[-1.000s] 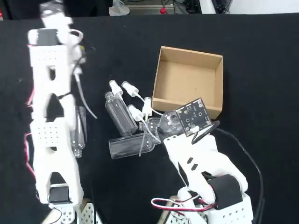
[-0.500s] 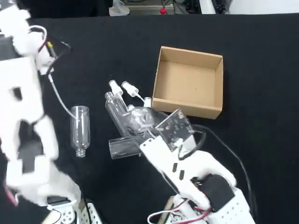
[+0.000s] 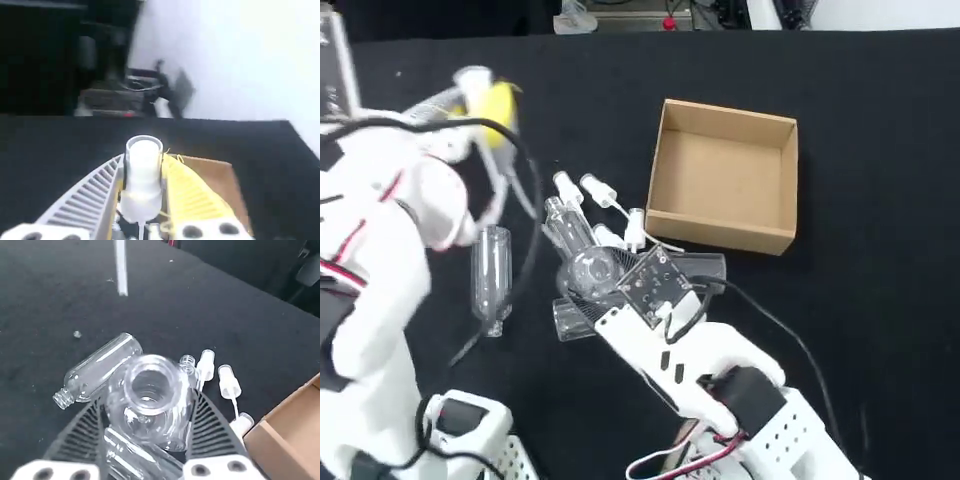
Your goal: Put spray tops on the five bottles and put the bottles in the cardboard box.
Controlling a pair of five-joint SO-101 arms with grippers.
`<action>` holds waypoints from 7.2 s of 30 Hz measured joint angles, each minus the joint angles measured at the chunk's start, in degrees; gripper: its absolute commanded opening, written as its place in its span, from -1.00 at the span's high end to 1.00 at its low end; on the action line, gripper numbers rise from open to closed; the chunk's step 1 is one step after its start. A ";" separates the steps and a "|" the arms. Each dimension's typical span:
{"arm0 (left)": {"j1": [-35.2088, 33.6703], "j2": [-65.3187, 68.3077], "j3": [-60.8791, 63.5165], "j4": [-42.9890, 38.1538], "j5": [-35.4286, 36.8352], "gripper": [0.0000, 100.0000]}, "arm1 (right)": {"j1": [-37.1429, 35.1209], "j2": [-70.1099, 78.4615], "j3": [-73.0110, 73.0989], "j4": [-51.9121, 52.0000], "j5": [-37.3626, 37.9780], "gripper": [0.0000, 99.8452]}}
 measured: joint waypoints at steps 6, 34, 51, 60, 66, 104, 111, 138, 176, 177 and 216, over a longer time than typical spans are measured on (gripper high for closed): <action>11.43 -3.25 7.21 -1.23 0.00 0.91 | 0.00 0.09 1.41 -0.70 0.00 0.95; 13.19 -4.40 18.11 -8.70 -7.65 0.92 | 0.00 0.09 1.49 -0.70 0.00 0.95; 13.89 -4.48 12.40 -8.70 -7.74 0.92 | 0.00 0.09 1.49 -0.70 0.00 0.95; 13.89 -4.48 16.70 -9.14 -7.65 0.92 | 0.00 0.09 1.49 -0.70 0.00 0.95; 13.98 -4.48 17.49 -11.69 -7.91 0.92 | 0.00 0.09 1.49 -0.70 0.00 0.95; 18.99 -21.19 44.31 -15.03 -4.75 0.91 | -0.18 0.09 -1.85 0.88 -4.84 0.95; 18.99 -32.35 60.48 -25.05 -4.75 0.89 | 0.00 0.09 -1.85 0.88 -4.84 0.95; 18.46 -35.96 56.35 -20.75 -5.36 0.71 | -0.09 0.09 -1.93 0.88 -4.84 0.95; -23.38 -35.87 101.54 -43.69 -18.99 0.71 | 35.87 36.66 -37.80 11.69 -1.67 0.95; -23.38 -35.87 102.77 -44.57 -18.99 0.71 | 35.87 39.82 -39.12 10.02 -1.76 0.95; -23.38 -35.96 120.00 -64.44 -19.08 0.71 | 37.01 99.87 -63.38 -24.97 -8.26 0.95</action>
